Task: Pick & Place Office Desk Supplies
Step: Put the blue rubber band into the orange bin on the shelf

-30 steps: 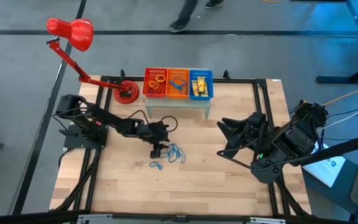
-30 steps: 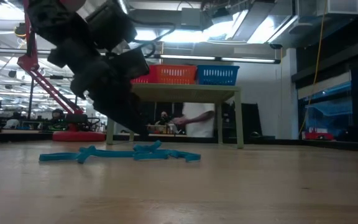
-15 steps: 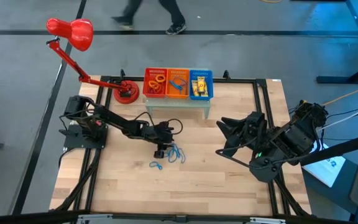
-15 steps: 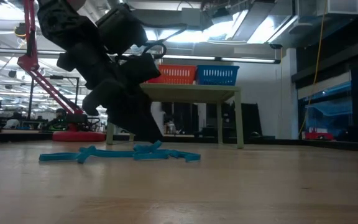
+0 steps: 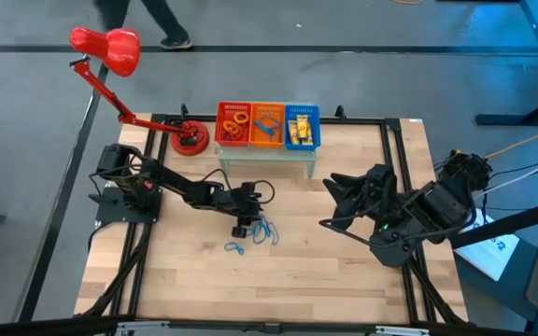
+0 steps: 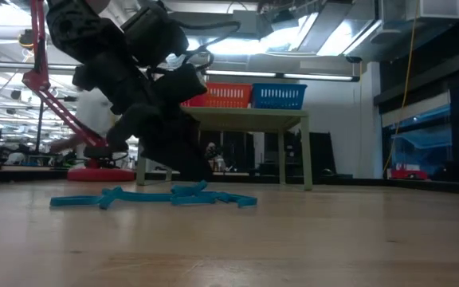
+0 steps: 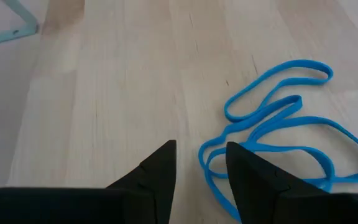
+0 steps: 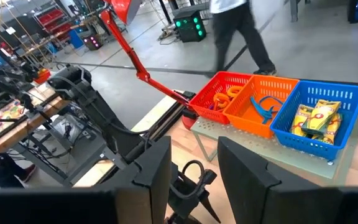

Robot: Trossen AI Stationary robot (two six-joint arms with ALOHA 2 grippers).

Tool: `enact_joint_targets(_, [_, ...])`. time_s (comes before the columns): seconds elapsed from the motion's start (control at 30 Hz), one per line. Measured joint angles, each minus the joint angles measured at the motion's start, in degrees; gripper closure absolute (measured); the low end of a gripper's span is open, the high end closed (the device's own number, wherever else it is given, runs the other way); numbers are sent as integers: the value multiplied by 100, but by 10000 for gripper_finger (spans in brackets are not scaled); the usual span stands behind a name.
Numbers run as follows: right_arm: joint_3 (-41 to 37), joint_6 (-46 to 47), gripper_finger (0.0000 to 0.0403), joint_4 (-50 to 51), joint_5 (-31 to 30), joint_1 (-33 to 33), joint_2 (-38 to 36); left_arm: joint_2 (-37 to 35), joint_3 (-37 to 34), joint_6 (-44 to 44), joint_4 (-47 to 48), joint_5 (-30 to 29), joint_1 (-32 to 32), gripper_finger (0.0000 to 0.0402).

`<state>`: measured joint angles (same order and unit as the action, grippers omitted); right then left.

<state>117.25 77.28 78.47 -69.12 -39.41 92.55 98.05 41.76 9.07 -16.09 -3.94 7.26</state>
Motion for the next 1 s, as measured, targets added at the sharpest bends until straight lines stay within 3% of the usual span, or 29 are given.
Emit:
enact_joint_targets(0.33, [-2, -20, 270, 0, 122, 65, 0, 34, 0, 88, 55, -24, 50, 293])
enact_joint_targets(1.0, [-2, -62, 270, 0, 211, 65, -2, 146, 0, 607, 58, -9, 101, 307])
